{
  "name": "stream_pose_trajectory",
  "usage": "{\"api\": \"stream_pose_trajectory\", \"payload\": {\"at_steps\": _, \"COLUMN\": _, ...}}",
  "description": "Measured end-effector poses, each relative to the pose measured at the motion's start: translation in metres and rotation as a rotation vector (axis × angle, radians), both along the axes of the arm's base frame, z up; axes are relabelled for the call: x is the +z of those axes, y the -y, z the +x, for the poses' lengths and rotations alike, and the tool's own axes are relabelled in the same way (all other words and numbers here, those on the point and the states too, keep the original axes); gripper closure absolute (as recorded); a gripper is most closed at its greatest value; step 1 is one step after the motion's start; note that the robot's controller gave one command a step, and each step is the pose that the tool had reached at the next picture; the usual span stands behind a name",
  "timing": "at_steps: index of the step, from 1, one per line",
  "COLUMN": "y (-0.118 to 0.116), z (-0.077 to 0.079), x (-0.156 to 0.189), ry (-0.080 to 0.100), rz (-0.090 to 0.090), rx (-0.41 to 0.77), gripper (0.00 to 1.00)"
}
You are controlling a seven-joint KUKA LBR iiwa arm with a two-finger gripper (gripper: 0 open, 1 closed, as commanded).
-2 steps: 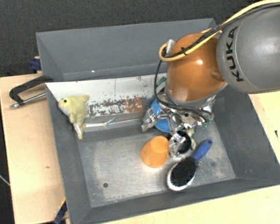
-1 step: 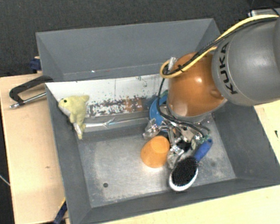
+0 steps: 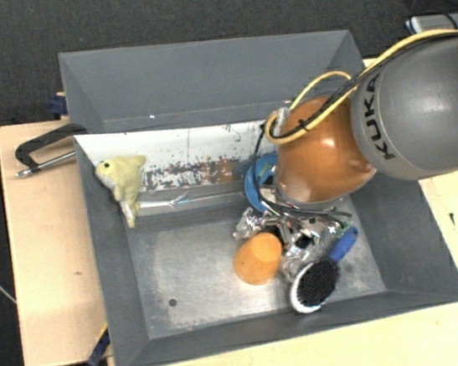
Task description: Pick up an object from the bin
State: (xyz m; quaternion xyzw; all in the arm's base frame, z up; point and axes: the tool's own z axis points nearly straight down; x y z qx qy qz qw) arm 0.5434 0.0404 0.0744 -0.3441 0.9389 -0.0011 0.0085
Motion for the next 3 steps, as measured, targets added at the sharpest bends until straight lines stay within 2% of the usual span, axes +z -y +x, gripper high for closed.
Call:
{"api": "stream_pose_trajectory", "payload": {"at_steps": 1, "y": -0.001, "z": 0.001, "x": 0.001, "ry": 0.005, "rz": 0.003, "rx": 0.000, "gripper": 1.00}}
{"api": "stream_pose_trajectory", "payload": {"at_steps": 2, "y": -0.002, "z": 0.004, "x": 0.067, "ry": -0.004, "rz": -0.001, "rx": -0.002, "gripper": 1.00}}
{"api": "stream_pose_trajectory", "payload": {"at_steps": 3, "y": -0.003, "z": 0.006, "x": 0.114, "ry": -0.006, "rz": -0.001, "rx": -0.003, "gripper": 1.00}}
